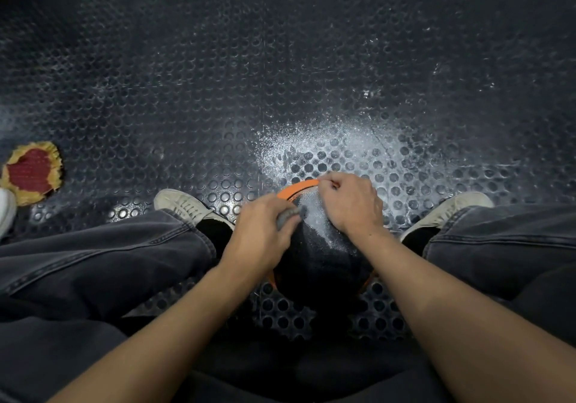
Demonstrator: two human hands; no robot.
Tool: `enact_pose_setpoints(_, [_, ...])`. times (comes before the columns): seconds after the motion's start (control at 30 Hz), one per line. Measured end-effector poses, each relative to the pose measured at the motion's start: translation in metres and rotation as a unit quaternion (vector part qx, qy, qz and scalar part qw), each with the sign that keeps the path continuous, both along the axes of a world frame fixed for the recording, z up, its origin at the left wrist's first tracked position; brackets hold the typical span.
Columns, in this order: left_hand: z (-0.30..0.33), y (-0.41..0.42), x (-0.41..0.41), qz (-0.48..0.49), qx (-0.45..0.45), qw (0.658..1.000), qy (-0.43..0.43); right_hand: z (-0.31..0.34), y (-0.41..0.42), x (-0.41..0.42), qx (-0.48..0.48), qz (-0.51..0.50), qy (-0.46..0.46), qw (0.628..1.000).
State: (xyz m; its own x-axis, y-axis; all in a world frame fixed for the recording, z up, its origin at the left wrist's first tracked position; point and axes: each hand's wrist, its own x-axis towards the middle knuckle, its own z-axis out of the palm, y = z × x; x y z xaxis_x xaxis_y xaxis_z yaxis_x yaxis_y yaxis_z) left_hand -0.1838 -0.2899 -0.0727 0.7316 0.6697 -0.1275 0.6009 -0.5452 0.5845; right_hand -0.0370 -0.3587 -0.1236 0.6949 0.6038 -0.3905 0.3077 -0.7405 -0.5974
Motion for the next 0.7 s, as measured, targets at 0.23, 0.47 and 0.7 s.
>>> enact_pose_setpoints(0.23, [-0.003, 0.018, 0.021, 0.025, -0.036, 0.999, 0.033, -0.002, 0.002, -0.003, 0.003, -0.019, -0.015, 1.0])
enact_pose_setpoints(0.47, [-0.004, 0.013, 0.034, 0.033, -0.037, 0.998, 0.046, -0.001, -0.001, 0.002, 0.02, 0.029, 0.03, 0.999])
enact_pose_setpoints(0.7, [0.007, -0.003, 0.005, -0.015, -0.017, 0.998, 0.063, 0.004, -0.003, 0.002, 0.008, 0.031, -0.008, 0.999])
